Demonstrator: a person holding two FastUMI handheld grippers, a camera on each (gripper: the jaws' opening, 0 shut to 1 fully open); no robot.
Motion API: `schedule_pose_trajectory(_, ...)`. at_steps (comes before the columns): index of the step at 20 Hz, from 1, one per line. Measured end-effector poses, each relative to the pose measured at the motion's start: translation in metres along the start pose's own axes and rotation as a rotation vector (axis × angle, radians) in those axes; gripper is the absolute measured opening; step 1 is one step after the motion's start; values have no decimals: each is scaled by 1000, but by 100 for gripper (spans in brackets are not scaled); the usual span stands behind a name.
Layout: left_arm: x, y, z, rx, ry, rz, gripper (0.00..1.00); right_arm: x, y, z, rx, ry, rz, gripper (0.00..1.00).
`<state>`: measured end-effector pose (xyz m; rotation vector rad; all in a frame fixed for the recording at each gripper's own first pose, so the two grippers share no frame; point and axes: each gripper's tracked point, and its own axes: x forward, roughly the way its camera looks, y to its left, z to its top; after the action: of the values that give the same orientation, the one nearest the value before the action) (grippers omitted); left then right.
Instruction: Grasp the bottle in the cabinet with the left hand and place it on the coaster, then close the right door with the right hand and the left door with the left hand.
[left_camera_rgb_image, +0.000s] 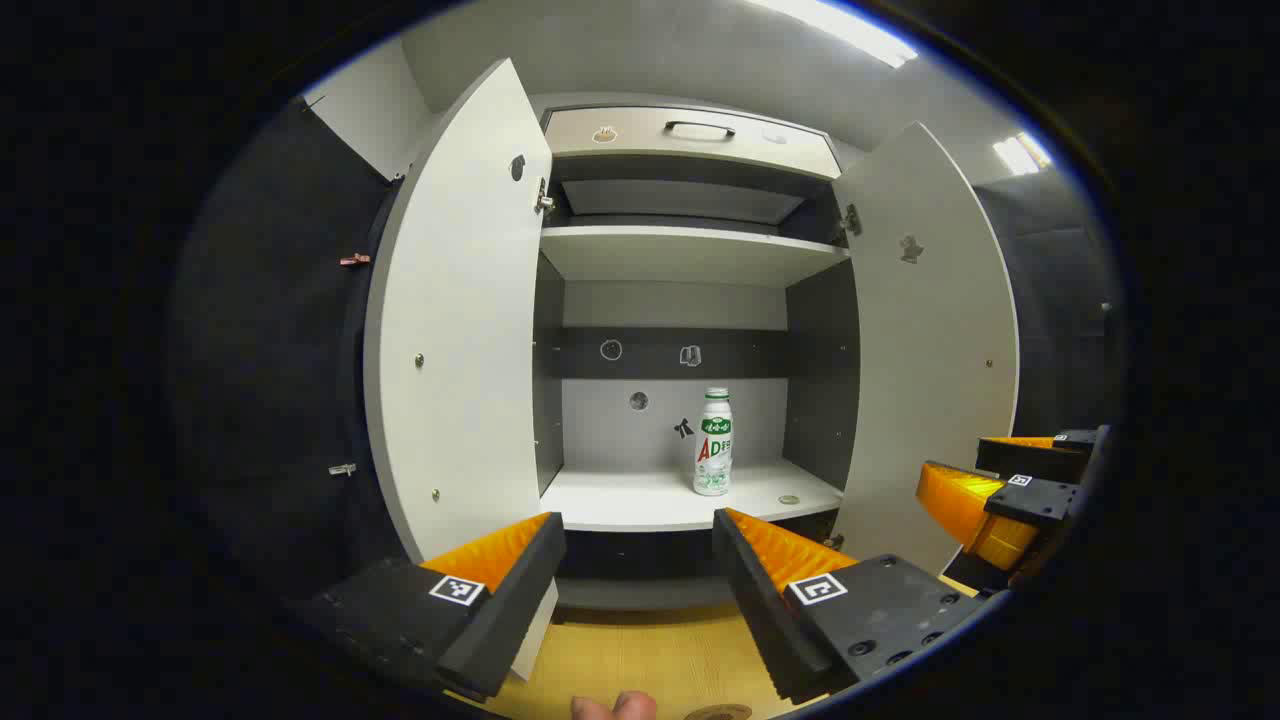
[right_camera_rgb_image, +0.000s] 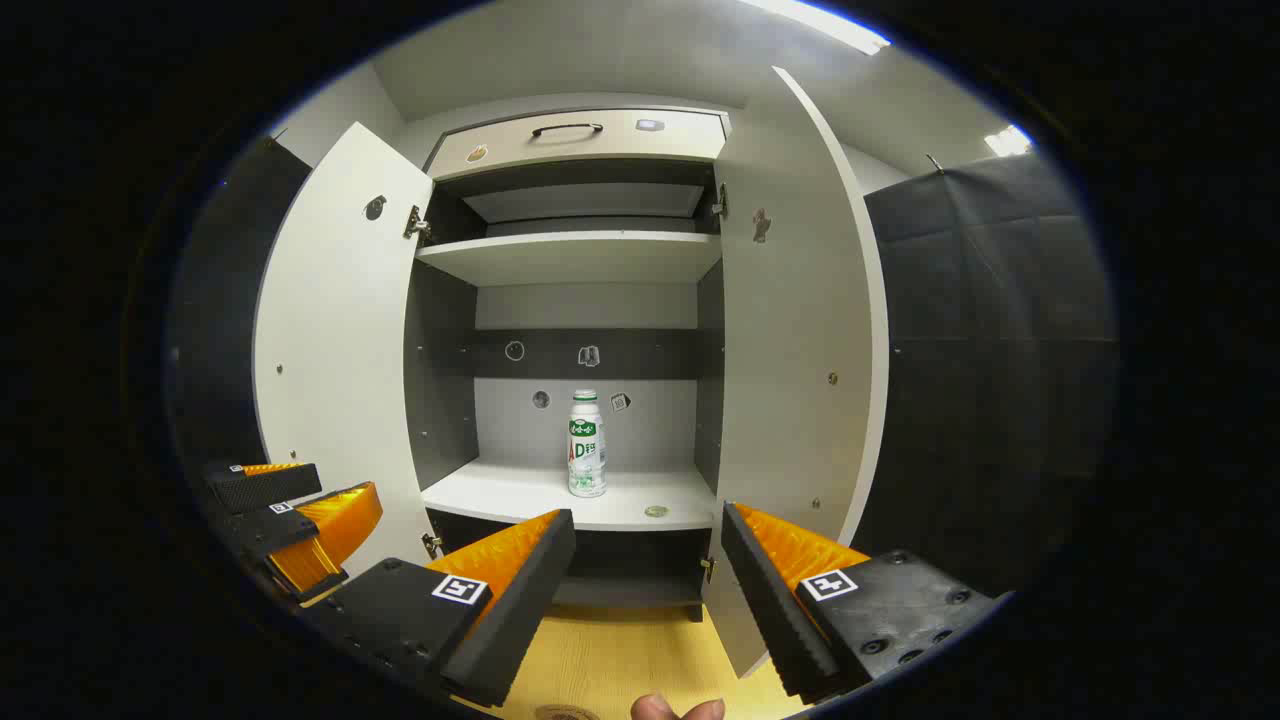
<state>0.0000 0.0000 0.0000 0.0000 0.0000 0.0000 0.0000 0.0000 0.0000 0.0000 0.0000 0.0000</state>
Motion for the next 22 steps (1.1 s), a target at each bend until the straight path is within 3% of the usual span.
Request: schedule_pose_trajectory(22, 34, -26, 11, 7, -19, -50, 94, 7, -17, 19, 15, -49, -17, 98)
